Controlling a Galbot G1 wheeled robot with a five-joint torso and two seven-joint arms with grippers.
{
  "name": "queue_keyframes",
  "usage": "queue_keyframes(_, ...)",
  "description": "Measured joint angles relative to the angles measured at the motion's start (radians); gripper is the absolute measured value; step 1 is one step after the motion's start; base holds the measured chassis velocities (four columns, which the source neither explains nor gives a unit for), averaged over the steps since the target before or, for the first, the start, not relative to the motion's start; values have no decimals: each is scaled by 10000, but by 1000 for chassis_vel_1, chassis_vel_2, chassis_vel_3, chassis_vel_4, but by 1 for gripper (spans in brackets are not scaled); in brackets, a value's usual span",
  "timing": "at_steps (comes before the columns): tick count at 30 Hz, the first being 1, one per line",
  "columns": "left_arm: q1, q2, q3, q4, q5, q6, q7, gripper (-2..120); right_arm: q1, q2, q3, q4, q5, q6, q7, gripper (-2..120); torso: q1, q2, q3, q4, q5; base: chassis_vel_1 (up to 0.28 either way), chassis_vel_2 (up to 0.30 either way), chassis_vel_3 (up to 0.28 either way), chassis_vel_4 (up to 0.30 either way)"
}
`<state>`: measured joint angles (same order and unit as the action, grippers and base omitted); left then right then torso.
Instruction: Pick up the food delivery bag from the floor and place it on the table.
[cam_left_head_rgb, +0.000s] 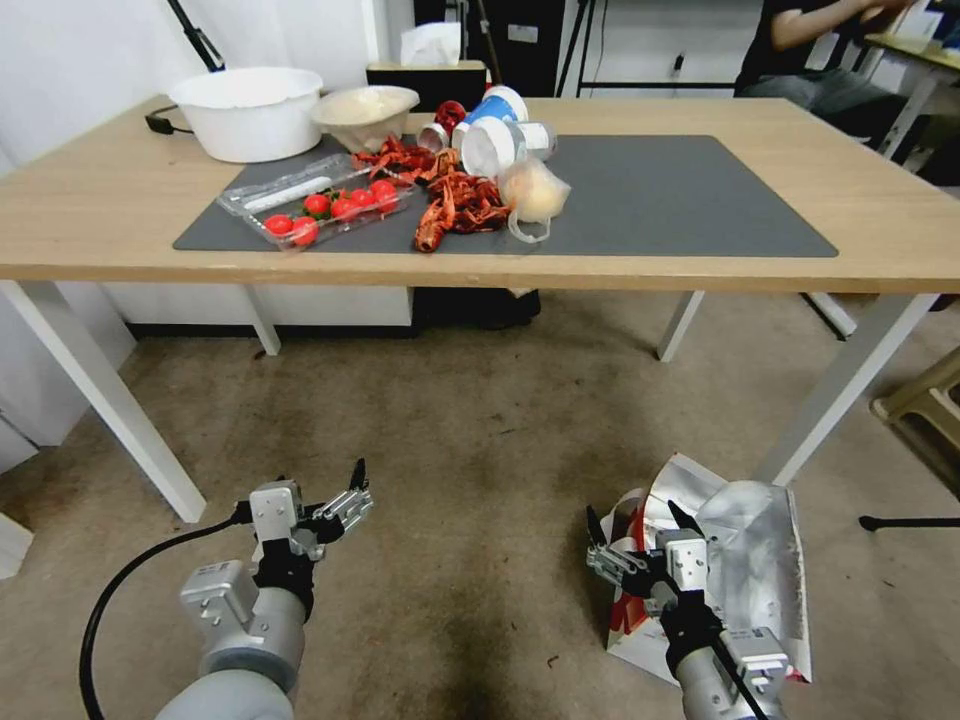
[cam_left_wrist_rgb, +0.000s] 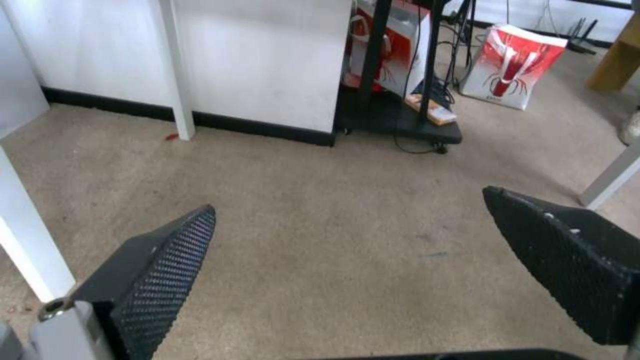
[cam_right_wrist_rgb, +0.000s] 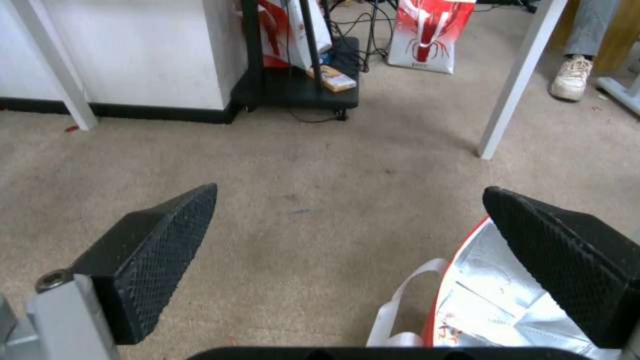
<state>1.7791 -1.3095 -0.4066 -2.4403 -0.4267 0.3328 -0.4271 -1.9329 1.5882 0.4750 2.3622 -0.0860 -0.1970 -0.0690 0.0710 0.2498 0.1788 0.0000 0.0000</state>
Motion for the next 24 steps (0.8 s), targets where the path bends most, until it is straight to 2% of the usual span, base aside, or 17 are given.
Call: queue_keyframes(24, -22, 20, 19, 91, -71, -183, -36, 100, -30, 6, 37, 16, 5, -6, 44, 100, -227, -946, -712, 0, 0, 0, 0, 0, 0)
